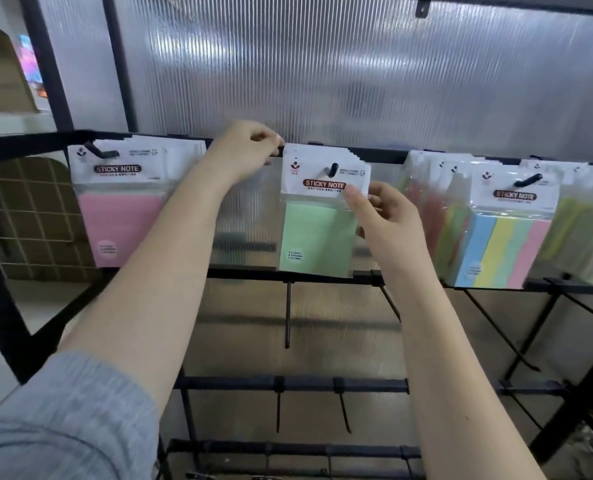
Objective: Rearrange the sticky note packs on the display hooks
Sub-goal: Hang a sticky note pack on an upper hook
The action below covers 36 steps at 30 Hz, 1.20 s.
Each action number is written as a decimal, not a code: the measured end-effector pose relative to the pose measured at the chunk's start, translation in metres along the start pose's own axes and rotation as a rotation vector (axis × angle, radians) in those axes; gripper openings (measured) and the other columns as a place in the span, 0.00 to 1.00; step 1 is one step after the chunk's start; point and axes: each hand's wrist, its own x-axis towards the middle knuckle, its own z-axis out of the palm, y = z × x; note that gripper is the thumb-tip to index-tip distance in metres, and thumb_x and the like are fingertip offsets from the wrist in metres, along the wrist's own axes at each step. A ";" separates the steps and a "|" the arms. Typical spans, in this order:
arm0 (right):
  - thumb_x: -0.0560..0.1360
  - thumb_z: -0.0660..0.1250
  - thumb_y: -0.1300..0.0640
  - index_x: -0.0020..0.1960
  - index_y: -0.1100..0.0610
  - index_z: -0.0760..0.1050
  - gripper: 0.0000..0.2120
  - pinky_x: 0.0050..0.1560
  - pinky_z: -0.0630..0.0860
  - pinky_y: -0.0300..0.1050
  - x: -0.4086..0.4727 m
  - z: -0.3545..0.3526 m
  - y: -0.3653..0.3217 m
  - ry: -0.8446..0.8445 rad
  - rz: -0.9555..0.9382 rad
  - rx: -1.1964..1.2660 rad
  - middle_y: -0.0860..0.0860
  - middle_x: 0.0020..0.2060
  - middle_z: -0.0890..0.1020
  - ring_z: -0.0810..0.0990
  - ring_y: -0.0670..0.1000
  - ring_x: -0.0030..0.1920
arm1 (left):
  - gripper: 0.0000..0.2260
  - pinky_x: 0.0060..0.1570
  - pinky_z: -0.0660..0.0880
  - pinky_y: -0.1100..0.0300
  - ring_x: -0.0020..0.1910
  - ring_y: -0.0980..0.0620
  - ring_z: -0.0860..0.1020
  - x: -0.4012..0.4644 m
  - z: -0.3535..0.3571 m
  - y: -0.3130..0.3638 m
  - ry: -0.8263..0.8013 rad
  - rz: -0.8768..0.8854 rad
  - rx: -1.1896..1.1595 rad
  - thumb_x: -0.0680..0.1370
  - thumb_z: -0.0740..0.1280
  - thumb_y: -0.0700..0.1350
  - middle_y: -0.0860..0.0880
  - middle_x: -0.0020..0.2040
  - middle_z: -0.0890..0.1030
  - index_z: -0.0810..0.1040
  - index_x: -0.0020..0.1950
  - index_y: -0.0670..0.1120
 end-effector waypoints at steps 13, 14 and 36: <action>0.78 0.65 0.55 0.39 0.51 0.80 0.10 0.52 0.77 0.58 -0.012 0.011 -0.013 0.118 0.006 0.139 0.48 0.39 0.84 0.80 0.49 0.42 | 0.06 0.43 0.71 0.63 0.42 0.62 0.74 0.020 0.000 -0.008 -0.145 0.068 -0.023 0.79 0.63 0.50 0.56 0.46 0.79 0.79 0.51 0.53; 0.79 0.64 0.55 0.38 0.51 0.80 0.12 0.51 0.77 0.57 -0.014 0.012 -0.014 0.125 0.001 0.148 0.47 0.38 0.84 0.79 0.49 0.41 | 0.07 0.41 0.70 0.65 0.41 0.62 0.73 0.022 0.000 -0.008 -0.152 0.079 -0.002 0.79 0.63 0.51 0.56 0.46 0.78 0.79 0.52 0.53; 0.75 0.68 0.49 0.59 0.48 0.71 0.14 0.48 0.72 0.27 -0.045 0.026 0.000 0.302 -0.057 -0.166 0.40 0.50 0.78 0.75 0.37 0.53 | 0.04 0.57 0.76 0.53 0.54 0.51 0.77 0.036 0.004 0.023 -0.429 0.137 0.099 0.75 0.70 0.44 0.53 0.44 0.80 0.81 0.44 0.53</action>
